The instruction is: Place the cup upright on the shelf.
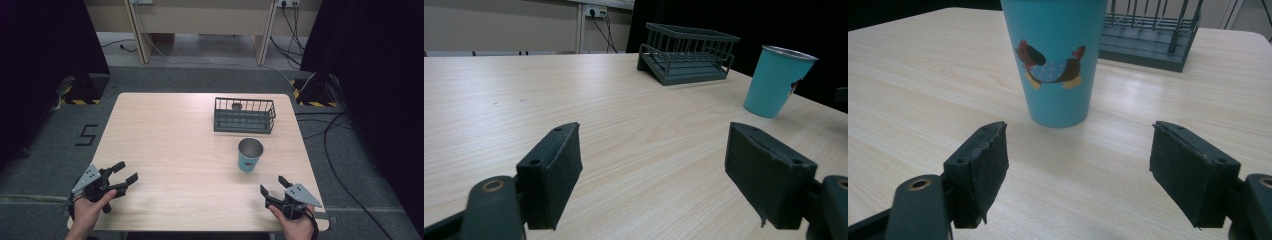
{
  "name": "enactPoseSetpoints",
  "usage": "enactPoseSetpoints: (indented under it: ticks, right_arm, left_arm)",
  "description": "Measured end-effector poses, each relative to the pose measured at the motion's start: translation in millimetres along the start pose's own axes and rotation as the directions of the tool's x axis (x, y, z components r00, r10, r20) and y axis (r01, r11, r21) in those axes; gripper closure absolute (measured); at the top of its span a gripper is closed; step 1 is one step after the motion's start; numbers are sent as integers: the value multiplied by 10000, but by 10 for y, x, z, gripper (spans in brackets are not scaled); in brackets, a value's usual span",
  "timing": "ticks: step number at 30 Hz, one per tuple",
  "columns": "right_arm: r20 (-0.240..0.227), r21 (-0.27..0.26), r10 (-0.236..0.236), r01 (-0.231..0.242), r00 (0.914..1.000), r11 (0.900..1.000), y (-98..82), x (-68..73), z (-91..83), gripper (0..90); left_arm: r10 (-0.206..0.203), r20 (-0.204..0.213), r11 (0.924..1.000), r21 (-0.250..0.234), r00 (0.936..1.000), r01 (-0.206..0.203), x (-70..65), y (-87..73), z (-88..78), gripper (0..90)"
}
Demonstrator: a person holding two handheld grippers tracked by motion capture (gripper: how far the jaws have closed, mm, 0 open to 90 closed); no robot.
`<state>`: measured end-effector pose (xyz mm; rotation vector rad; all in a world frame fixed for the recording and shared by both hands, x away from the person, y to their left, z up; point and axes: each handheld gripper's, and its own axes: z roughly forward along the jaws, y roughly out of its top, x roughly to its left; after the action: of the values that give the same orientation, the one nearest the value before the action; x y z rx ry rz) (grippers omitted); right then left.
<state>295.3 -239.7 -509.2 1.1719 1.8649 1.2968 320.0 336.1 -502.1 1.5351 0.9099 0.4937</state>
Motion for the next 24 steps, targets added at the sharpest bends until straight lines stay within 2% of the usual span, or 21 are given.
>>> enactPoseSetpoints:
  ticks: [8,11,19,24]
  right_arm:
    - [-58,-129,91,-92,9999,9999,15,8,16,220]
    - [-168,-150,97,-99,9998,9998,59,16,71,213]
    - [-97,-26,-207,206,9997,9998,166,58,227,205]
    - [-62,8,-209,209,9998,9998,220,69,323,199]
  left_arm:
    - [-13,-9,10000,-10,10000,13,-1,0,1,219]
    - [-17,-20,10000,6,10000,17,1,-1,2,218]
    - [-19,-6,10000,12,10000,19,2,-1,4,218]
    - [-18,-18,10000,14,10000,18,2,-1,-2,218]
